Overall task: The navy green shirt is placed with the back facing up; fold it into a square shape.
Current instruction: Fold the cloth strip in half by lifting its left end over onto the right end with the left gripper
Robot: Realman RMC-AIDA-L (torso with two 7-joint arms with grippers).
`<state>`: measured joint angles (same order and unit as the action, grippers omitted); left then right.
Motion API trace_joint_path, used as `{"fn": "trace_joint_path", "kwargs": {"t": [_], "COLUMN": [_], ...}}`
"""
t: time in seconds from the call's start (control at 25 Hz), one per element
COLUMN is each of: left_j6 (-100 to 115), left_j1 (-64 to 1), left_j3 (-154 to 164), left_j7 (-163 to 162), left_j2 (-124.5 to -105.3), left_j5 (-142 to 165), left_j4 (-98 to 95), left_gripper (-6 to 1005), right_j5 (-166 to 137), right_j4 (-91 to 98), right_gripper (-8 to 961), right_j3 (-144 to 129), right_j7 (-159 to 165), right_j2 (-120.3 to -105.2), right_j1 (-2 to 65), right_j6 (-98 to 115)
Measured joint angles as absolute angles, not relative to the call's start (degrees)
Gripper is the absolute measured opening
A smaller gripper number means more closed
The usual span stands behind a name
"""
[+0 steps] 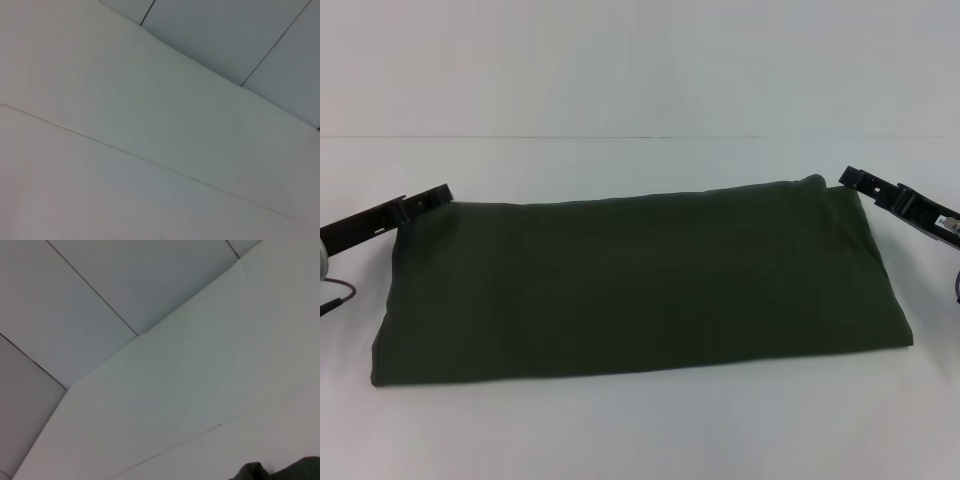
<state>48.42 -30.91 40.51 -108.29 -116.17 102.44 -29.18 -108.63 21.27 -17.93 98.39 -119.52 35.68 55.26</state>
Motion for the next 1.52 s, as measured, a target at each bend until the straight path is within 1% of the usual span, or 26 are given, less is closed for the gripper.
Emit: {"fn": "trace_joint_path", "kwargs": {"t": [0.24,0.36,0.44,0.48,0.52,0.64,0.8,0.96,1.52], "left_j6": [47.46,49.82,54.47,57.28,60.92,70.18,74.51,75.22,74.54], "left_j1": [-28.98,-27.86,-27.31,-27.13,-27.02,-26.97,-27.14,-28.34,-31.98], "left_j3": [38.0,32.88,29.74,29.16,29.26,29.79,30.66,33.59,36.28], "left_j7": [-108.29,-108.68,-110.04,-111.23,-113.18,-118.63,-122.47,-126.94,-131.93], "left_j2": [-117.4,-117.65,-116.64,-115.85,-114.61,-112.19,-111.95,-111.95,-111.61], "left_j5": [103.1,102.56,102.5,102.69,103.24,106.3,109.21,113.69,119.1], "left_j4": [-31.88,-33.12,-33.13,-32.87,-32.16,-30.78,-30.77,-30.71,-30.24], "left_gripper": [834,834,834,834,834,833,833,832,831], "right_j5": [-108.63,-108.65,-108.89,-109.18,-109.52,-110.28,-111.39,-111.77,-112.12], "right_j4": [21.27,21.28,21.3,21.35,21.47,22.79,24.47,24.54,24.64], "right_gripper": [901,900,900,900,900,899,899,898,899], "right_j3": [-18.13,-18.29,-18.46,-18.8,-19.41,-24.26,-33.44,-39.12,-40.96], "right_j7": [98.3,96.33,93.32,91.25,89.32,82.19,74.82,69.34,60.89], "right_j2": [-119.56,-119.27,-118.99,-118.87,-118.79,-118.83,-119.43,-119.52,-119.7], "right_j1": [35.88,35.8,35.65,35.61,35.56,35.52,35.51,35.21,33.26], "right_j6": [56.03,60.09,64.97,67.81,70.42,76.26,76.85,75.4,75.05]}}
